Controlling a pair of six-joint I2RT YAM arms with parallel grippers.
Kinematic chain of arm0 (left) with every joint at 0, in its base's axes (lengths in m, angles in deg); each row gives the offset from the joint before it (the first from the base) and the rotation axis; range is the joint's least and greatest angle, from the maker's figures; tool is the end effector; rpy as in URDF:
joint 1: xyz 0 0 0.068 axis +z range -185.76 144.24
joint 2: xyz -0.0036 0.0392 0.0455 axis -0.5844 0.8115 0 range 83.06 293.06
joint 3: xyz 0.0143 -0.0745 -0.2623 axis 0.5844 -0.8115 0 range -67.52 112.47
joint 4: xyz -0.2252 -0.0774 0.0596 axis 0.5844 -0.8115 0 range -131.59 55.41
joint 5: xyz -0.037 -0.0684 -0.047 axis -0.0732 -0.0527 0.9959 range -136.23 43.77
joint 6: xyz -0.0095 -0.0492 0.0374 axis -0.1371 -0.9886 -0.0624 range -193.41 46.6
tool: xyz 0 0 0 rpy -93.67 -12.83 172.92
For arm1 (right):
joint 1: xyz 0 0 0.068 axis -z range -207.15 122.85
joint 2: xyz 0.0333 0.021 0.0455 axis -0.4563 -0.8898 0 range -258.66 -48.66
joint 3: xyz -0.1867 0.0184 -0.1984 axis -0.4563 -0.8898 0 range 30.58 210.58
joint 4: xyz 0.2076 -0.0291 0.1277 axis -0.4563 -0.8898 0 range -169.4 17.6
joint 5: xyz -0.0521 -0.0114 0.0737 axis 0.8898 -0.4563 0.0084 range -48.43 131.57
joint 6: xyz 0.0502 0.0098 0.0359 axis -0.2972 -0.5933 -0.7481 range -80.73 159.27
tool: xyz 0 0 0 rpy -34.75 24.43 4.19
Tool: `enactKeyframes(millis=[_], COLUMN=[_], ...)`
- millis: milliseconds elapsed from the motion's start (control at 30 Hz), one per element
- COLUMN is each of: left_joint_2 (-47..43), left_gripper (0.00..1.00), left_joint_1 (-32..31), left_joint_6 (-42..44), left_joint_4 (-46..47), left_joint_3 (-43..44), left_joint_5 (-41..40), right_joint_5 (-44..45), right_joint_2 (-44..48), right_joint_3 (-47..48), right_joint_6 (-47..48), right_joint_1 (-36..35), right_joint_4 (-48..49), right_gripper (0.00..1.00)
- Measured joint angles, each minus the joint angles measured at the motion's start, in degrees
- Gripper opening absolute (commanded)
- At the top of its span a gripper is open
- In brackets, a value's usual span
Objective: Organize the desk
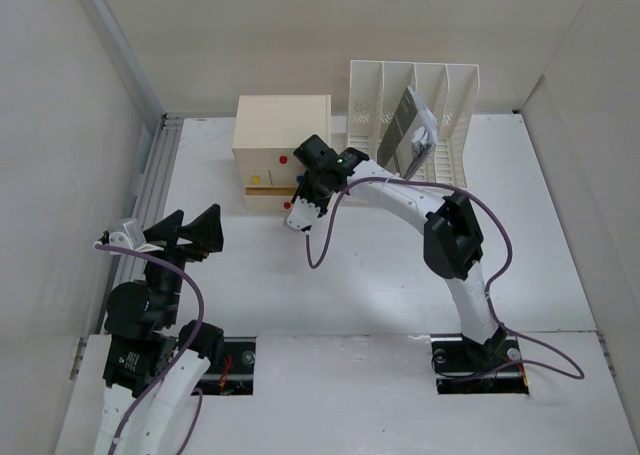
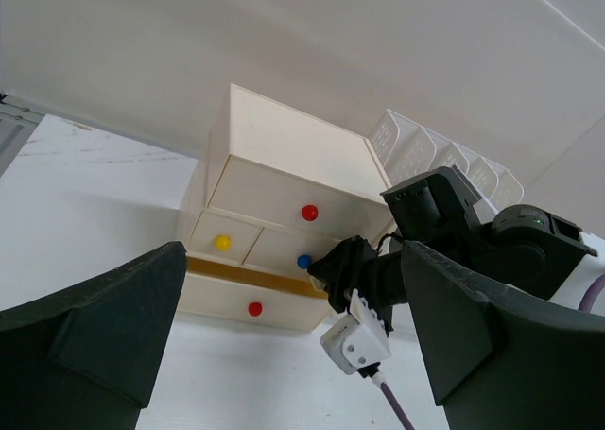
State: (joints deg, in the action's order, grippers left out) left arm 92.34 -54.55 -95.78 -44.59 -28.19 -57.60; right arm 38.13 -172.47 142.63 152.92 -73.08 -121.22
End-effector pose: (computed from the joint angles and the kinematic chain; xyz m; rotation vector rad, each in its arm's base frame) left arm 0.0406 -0.0039 0.3635 -0.2137 1.2249 -0.5040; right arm 0.3193 0.3340 0.2395 -2.6256 0.4516 -0.3233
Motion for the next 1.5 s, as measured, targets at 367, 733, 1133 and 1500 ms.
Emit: enactKeyframes(millis=[367,733,1133,1500], left_joint_2=[0.0,0.0,0.0,0.0], left_gripper=[0.96,0.96,0.96,0.96], left_joint_1=[0.0,0.0,0.0,0.0], left_joint_6=[0.0,0.0,0.0,0.0], left_joint_4=[0.0,0.0,0.0,0.0], left_joint_3=[0.0,0.0,0.0,0.0], left_joint_5=[0.0,0.0,0.0,0.0], right_joint_5=[0.2,0.7,-1.8,-7.0], right_joint_2=[0.0,0.0,2.2,2.1], right_joint_3=[-1.1,-1.9,-2.4,3.0], right_joint_6=[0.0,0.2,0.5,-1.3], right_joint_1=[0.0,0.0,-1.0,-3.2], right_joint_4=[0.1,0.8,1.7,-8.2], right_gripper=[0.44,0.58,0.0,0.0])
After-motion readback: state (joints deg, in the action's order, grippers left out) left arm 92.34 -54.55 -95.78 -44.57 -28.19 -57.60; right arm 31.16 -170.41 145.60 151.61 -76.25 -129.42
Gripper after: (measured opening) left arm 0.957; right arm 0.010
